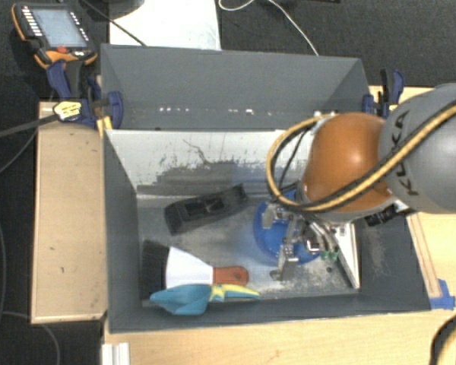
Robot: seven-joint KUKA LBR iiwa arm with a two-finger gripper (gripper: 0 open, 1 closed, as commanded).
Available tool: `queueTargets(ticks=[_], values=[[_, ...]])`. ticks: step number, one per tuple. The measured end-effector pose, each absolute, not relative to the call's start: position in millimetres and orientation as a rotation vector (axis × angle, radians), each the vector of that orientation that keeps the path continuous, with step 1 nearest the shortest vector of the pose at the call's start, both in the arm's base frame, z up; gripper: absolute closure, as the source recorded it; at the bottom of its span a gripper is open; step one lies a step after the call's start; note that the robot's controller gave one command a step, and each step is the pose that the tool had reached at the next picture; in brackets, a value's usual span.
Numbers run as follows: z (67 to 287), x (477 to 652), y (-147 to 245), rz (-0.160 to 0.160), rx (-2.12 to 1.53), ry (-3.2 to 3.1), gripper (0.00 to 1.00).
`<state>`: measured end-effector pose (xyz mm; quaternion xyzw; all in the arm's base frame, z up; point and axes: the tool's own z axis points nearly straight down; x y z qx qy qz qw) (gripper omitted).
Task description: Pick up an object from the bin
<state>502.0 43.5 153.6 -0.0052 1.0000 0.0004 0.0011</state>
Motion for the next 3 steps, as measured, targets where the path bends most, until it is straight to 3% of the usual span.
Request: queueTargets(ticks=[1,2,3], values=[[82,534.2,25,0.001,-0.302,3.131,0.00],[71,533.7,14,-0.001,-0.414,3.113,1.00],[71,533.7,14,0.000,-0.412,3.113,1.00]])
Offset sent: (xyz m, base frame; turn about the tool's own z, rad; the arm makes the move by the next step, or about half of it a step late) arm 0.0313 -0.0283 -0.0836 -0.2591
